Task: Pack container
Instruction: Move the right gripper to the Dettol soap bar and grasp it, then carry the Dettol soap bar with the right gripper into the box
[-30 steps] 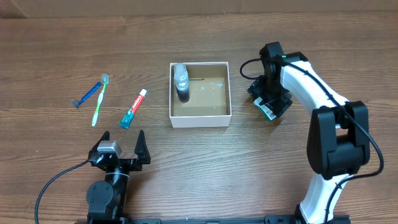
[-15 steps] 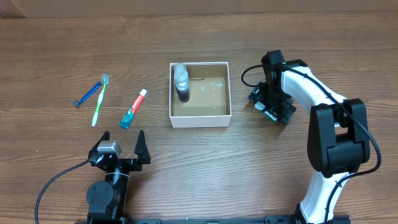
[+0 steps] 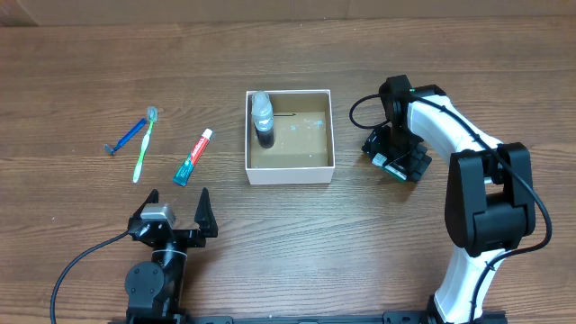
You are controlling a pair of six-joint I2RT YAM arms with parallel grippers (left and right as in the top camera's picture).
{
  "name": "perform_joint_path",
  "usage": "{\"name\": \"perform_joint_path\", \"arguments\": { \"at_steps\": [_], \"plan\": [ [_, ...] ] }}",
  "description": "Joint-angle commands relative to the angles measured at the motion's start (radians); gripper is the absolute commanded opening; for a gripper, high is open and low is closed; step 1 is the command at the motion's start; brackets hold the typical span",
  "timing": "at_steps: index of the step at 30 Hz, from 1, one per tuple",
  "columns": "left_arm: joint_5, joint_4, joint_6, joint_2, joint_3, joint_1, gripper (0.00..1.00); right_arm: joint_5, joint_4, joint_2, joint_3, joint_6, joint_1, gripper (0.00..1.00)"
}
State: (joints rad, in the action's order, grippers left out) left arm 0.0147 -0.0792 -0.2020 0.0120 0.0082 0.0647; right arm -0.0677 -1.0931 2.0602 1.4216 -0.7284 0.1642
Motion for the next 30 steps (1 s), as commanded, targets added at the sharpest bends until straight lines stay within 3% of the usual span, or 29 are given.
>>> {"name": "perform_joint_path", "arguments": {
  "at_steps": [1, 6, 17, 30],
  "plan": [
    [-0.007, 0.002, 0.020, -0.008, -0.003, -0.006, 1.00, -0.023, -0.021, 0.021, 0.039, 0.064, -0.003, 0.87],
    [-0.007, 0.002, 0.020, -0.008, -0.003, -0.006, 1.00, -0.049, -0.066, -0.006, 0.101, 0.085, -0.003, 0.82],
    [-0.007, 0.002, 0.020, -0.008, -0.003, -0.006, 1.00, -0.063, -0.146, -0.142, 0.259, 0.156, -0.003, 0.83],
    [-0.007, 0.002, 0.020, -0.008, -0.003, -0.006, 1.00, 0.292, -0.084, -0.346, 0.381, 0.292, 0.057, 0.83]
  ]
}}
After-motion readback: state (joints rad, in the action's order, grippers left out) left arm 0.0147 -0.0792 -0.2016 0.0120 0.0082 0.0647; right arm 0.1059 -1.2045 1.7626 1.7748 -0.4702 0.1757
